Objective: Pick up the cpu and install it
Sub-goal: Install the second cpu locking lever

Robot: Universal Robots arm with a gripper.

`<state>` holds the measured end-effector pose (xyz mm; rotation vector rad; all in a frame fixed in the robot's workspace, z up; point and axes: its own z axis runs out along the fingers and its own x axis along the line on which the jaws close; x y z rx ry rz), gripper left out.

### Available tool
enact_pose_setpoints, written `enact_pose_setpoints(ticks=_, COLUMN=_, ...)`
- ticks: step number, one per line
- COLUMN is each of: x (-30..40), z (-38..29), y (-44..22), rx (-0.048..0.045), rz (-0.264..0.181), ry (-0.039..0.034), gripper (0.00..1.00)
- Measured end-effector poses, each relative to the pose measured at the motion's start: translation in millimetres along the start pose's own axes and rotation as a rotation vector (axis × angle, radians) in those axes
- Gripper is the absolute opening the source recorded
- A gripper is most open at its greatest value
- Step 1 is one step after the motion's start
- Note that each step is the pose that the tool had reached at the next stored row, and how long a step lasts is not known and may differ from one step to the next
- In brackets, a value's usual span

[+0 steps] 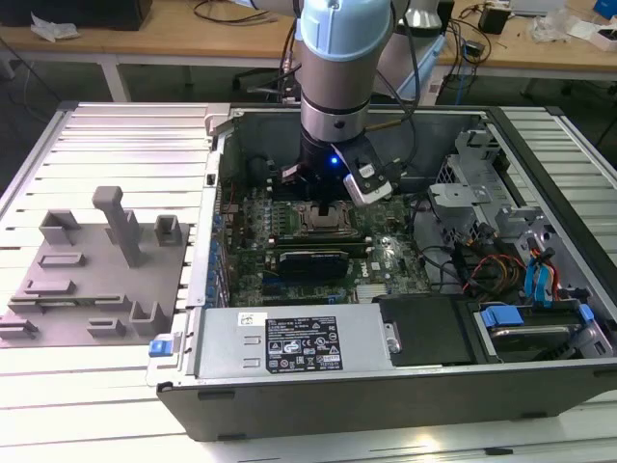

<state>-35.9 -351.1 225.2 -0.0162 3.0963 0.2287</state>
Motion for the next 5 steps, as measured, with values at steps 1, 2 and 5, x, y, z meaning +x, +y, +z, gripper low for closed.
enact_pose_setpoints(ticks=1, x=0.0, z=0.0, y=0.1, rx=0.0000, rz=0.000, ry=0.0000, gripper=0.11)
enact_pose_setpoints(ticks=2, x=0.0, z=0.0, y=0.2, rx=0.0000, rz=0.000, ry=0.0001, gripper=0.11)
enact_pose_setpoints(ticks=5, x=0.0, z=0.1, y=0.4, rx=0.0000, rz=0.000, ry=0.0000, gripper=0.11)
